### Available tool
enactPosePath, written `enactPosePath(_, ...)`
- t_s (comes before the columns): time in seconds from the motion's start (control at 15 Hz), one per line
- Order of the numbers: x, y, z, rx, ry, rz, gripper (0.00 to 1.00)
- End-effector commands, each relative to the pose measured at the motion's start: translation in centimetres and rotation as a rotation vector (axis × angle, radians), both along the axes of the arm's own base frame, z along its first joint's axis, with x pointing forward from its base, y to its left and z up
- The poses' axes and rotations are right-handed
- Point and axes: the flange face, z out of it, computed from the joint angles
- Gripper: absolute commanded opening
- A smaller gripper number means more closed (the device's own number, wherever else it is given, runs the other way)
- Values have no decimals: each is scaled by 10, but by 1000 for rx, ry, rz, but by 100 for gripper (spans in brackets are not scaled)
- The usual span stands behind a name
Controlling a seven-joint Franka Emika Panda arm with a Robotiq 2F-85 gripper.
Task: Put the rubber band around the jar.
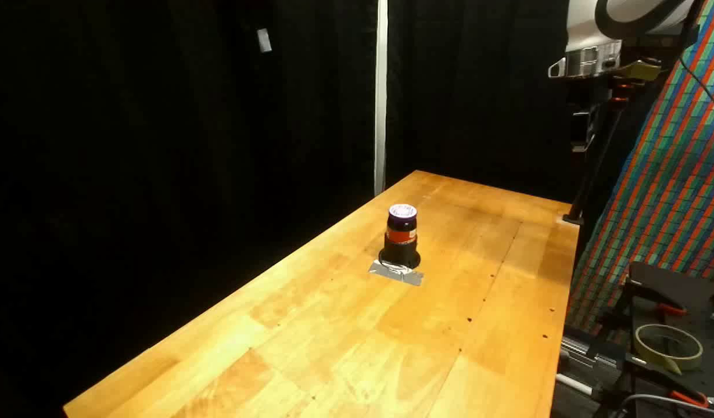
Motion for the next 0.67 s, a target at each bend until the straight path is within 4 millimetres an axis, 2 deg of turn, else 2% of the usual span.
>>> enactPosePath(0.0,1,0,2,-1,-3,0,100)
enactPosePath(0.13,2,-1,4,-2,-7,0,100)
enactPosePath(0.27,20,29,5,0,-66,4,100)
enactPosePath(0.47,57,86,-3,-4,-149,25,100)
enactPosePath(0.6,84,133,-13,-18,-244,36,100)
